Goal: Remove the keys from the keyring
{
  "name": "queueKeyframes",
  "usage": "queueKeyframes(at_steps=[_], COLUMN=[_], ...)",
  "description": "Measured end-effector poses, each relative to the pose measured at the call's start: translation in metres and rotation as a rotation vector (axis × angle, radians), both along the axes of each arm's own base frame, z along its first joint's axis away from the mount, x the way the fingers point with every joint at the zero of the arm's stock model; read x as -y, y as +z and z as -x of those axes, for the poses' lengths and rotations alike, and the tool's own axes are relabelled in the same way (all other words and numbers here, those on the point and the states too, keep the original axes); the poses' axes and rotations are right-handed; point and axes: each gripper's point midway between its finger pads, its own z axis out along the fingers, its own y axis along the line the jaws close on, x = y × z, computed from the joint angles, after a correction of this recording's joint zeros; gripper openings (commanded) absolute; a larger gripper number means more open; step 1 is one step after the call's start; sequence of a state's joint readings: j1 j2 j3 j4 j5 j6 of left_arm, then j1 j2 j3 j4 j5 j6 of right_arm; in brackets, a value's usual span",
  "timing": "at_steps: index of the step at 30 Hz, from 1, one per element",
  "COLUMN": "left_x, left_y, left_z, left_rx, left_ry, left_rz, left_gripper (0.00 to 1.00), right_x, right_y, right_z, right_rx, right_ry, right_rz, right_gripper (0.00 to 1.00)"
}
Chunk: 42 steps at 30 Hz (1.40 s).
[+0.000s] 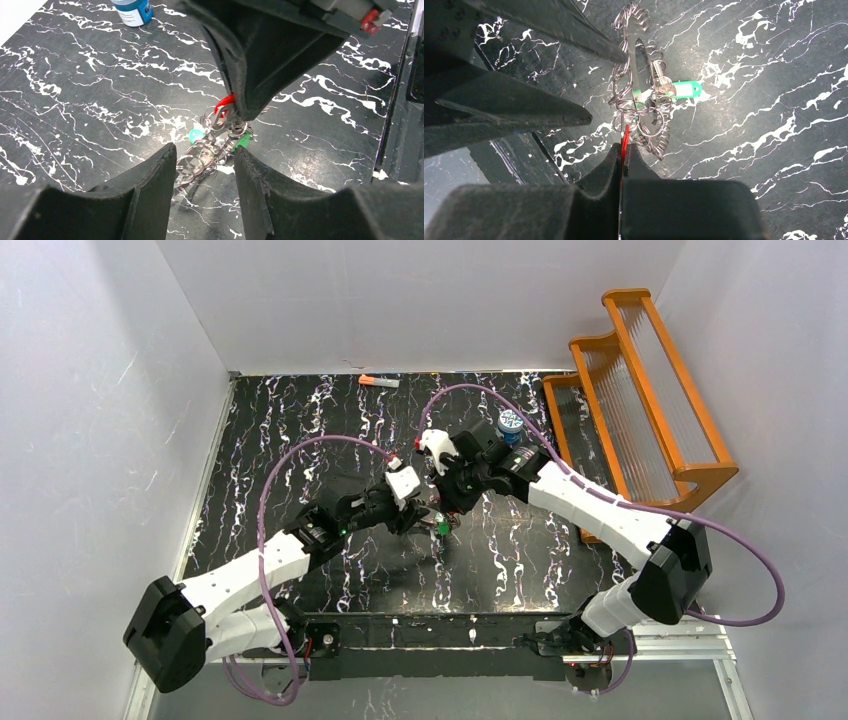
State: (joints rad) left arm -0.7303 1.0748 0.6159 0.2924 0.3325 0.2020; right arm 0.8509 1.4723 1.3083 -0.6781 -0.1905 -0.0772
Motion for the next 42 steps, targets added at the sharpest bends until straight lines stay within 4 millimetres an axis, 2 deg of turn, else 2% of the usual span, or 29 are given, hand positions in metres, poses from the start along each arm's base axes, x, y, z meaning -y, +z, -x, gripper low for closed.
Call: queueKeyframes(at_steps=[8,18,22,29,34,42], left_x=[0.015,0.015,0.014,0.016,0.015,0.009], left_y=[-0.014,-0.012,-0.012,-0.011,-0.002,0.01], left_z=[0.003,-0.007,-0.008,-0.004,0.0,-0.002], left_rx=[0.023,0.085,0.091,0.108,0.138,0.156], left_ry=[-0.028,0.003,0.004,-0.013,-0.011,0.033], left_rz=[-0.051,-0.072,-0.077,-0.087,-0.081,-0.058], left_gripper=[0.38,0.15,0.01,0.0,0.0,0.0], right_x=[-0.003,-0.005,-0.003,0.007,0.019,0.016], right_y=[0.008,0.008,0.006,0.005,-0.001,0.0], right_z=[0.003,0.005,0.004,-0.001,-0.008,-0.015], right_rx=[0.009,0.001,0.01,0.031,0.023,0.049], right_ry=[0.016,0.026,0.02,-0.017,-0.07,-0.079], right_rz=[-0.04,-0.052,-0.053,-0.064,-0.056,-0.073], right_gripper=[0.01,0.01,0.01,0.01,0.01,0.01])
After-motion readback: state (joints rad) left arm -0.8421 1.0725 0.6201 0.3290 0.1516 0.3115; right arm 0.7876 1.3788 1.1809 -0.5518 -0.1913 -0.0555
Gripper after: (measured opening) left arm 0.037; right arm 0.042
